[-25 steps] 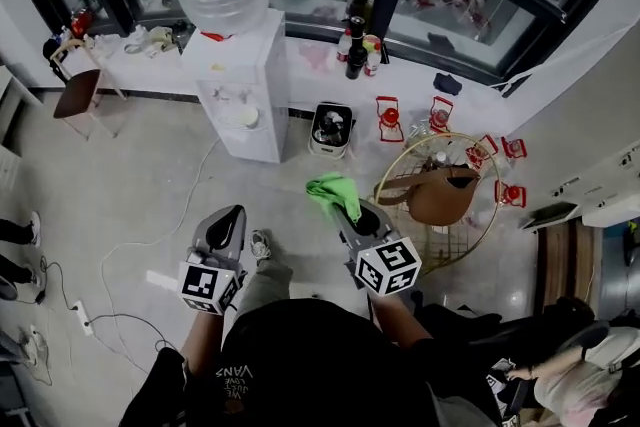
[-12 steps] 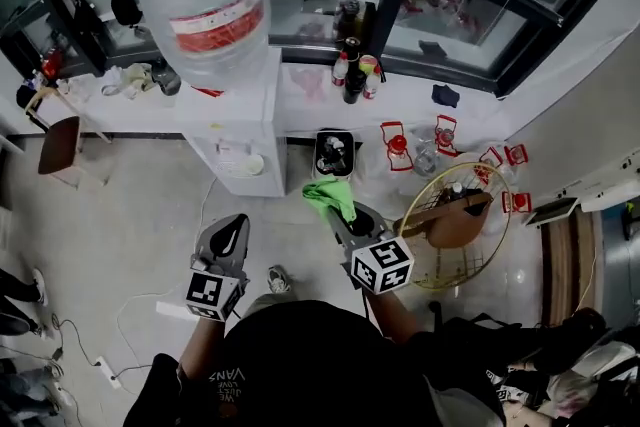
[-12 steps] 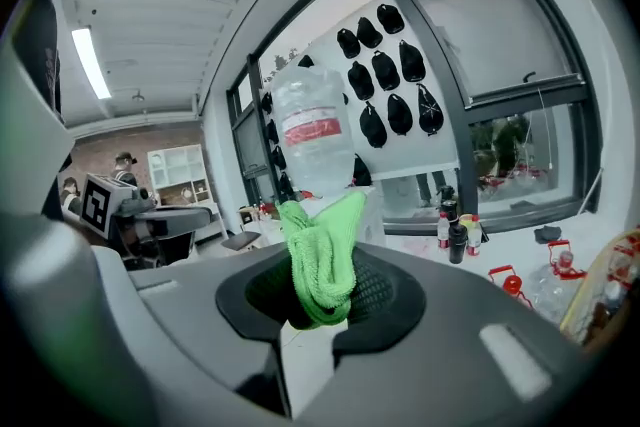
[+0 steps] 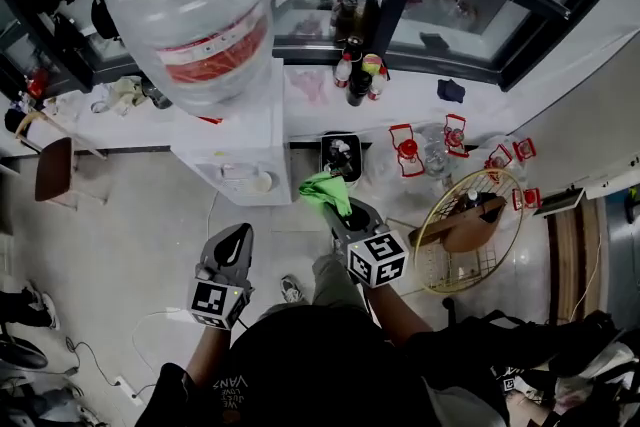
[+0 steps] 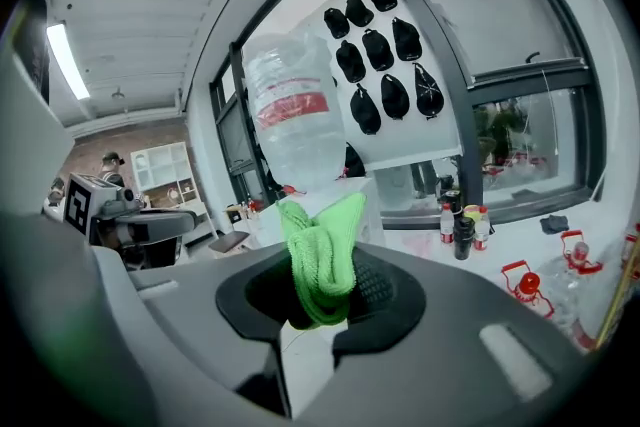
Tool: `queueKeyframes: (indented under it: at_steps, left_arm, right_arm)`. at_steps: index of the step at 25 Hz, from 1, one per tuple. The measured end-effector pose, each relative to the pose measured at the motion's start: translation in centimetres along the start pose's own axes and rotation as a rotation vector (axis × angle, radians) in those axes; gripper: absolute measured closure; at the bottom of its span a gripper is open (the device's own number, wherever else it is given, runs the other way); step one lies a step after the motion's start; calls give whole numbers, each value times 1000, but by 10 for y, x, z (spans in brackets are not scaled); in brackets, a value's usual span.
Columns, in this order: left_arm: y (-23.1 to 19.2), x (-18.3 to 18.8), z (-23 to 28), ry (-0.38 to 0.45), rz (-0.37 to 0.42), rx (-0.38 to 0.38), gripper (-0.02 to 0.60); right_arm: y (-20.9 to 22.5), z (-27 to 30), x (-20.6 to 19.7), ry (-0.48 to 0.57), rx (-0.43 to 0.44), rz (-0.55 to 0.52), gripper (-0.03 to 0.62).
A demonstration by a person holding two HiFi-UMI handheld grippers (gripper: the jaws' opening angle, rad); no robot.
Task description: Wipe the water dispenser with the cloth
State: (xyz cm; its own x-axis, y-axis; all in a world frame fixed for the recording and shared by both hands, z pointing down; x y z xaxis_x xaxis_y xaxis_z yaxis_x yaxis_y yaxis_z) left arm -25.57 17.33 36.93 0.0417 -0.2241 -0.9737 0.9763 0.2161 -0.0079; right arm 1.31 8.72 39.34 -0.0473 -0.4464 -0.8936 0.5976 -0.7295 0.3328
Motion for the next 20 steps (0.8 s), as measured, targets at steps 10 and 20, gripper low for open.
queueKeyframes:
  at_steps: [10, 20]
  left_arm:
    - [-3, 9, 61, -81, -47, 57, 580]
    - [18, 6, 113, -187, -61, 112, 580]
  right_arm:
    - [70, 65, 16, -164, 104, -128, 503]
    - [112, 138, 11, -351, 313, -330, 503]
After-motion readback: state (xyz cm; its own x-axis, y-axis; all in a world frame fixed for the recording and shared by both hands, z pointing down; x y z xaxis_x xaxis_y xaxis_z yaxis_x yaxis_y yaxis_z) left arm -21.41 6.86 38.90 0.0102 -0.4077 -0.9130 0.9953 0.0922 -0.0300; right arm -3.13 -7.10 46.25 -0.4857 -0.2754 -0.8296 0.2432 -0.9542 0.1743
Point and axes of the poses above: the fingertips, and each gripper's own axes: z forward along the fingers, y to its right, x out of its top, the point moved 10 cm from there along -z, backward along the fingers, and after that the axes turned 12 degrees about x, right-handed, at the moved point
